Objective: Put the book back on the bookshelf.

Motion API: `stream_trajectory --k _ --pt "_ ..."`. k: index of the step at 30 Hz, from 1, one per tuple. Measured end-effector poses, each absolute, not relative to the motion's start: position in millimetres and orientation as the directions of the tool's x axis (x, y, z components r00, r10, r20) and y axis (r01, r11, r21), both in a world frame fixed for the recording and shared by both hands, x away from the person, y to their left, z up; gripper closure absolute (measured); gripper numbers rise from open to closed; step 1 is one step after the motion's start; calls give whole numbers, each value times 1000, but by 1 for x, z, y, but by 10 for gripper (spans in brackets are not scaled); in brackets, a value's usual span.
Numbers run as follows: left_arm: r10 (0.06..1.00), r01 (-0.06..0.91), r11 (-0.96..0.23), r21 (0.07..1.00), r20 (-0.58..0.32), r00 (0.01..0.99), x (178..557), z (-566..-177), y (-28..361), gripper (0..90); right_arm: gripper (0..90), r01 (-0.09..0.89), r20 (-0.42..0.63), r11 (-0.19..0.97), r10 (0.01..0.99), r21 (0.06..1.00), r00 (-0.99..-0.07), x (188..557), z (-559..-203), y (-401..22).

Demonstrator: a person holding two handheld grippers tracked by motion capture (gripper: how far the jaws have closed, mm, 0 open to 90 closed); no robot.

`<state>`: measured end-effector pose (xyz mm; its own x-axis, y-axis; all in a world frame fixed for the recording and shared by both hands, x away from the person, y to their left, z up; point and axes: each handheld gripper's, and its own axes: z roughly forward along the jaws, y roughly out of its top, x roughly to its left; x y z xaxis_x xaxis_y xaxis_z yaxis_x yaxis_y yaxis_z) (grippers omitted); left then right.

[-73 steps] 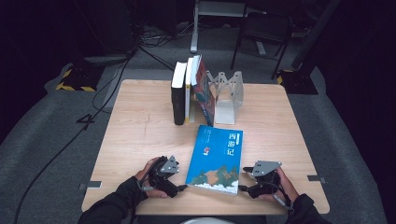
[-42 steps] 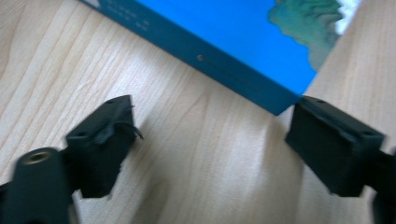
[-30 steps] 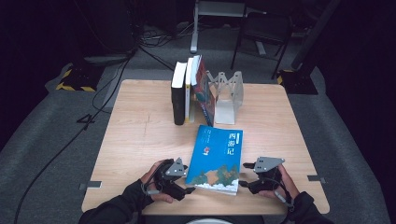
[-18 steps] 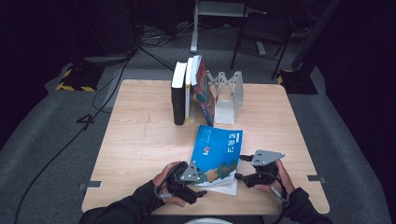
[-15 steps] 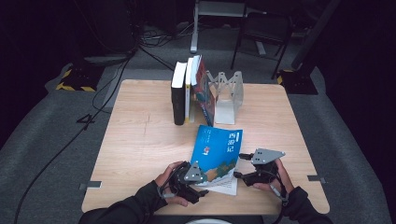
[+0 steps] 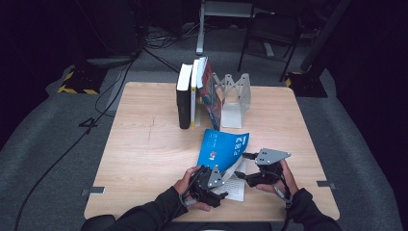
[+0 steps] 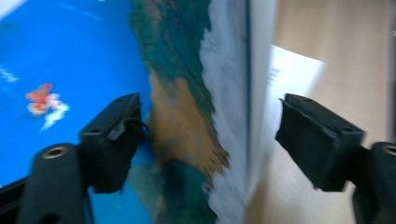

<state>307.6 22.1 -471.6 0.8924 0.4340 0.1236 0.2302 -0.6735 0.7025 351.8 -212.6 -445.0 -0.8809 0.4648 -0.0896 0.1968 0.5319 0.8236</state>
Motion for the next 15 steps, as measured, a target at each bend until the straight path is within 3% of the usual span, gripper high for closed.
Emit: stream_trajectory --k 4,9,15 --pt "499 253 -640 726 143 855 310 -473 23 433 268 198 -88 526 469 827 -879 353 -443 -210" --pt "490 261 -585 768 78 868 314 -470 33 547 268 215 -65 503 481 837 -874 355 -444 -212" --pt "447 196 -626 755 141 883 315 -464 40 709 303 230 -49 477 503 848 -863 356 -444 -219"
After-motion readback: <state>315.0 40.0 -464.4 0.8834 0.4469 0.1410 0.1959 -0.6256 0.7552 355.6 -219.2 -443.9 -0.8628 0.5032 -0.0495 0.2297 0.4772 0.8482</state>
